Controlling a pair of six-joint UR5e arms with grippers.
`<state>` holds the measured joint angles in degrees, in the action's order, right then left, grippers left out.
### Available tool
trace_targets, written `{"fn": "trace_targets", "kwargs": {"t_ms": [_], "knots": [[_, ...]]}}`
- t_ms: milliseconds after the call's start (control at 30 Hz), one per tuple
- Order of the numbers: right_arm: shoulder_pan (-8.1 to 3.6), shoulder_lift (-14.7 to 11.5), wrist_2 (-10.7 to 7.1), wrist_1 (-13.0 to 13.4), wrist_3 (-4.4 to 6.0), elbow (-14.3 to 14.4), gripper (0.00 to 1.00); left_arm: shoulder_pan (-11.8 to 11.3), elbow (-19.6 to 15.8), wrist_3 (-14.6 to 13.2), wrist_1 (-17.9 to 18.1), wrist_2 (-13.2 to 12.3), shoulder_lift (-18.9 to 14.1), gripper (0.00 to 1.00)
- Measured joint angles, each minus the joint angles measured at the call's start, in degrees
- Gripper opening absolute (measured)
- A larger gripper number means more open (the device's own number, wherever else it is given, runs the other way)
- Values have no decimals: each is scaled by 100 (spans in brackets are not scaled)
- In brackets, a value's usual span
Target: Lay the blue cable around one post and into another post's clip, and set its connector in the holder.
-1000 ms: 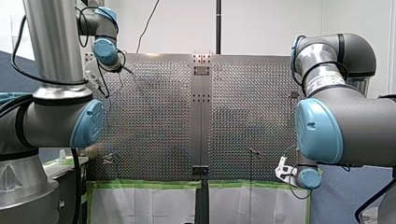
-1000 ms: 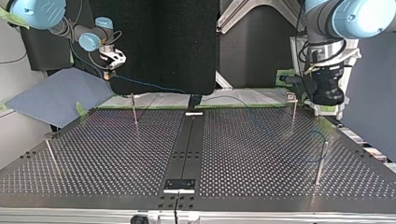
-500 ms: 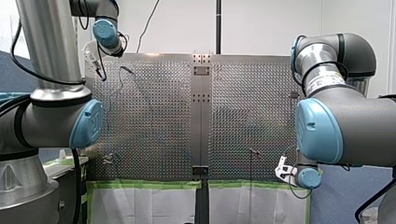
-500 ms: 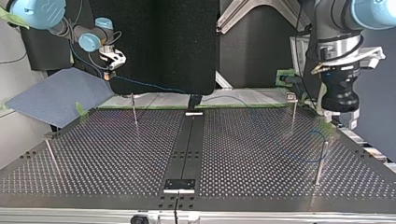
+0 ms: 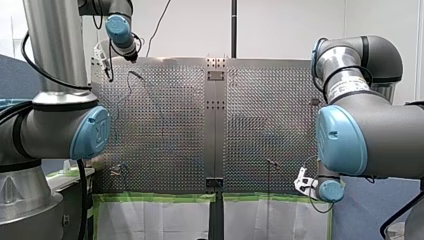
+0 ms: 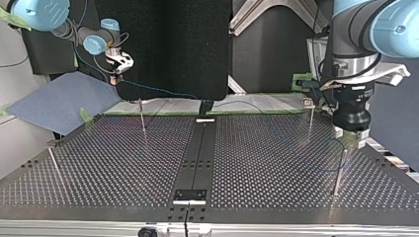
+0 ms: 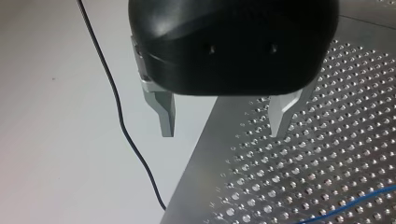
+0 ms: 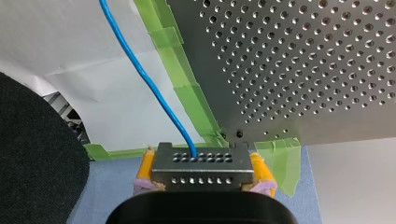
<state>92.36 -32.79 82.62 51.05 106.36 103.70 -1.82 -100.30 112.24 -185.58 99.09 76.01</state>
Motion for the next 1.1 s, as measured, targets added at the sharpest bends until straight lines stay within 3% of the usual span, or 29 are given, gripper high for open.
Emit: {"fn": "trace_targets", "kwargs": {"t_ms": [333, 1100], "knots": [[6, 3, -9, -17, 0, -1, 0, 76, 380, -496, -494, 98, -15, 100], [31, 2, -42, -23, 1, -1, 0, 213, 322, -1630, -1628, 393, 40, 100]]}}
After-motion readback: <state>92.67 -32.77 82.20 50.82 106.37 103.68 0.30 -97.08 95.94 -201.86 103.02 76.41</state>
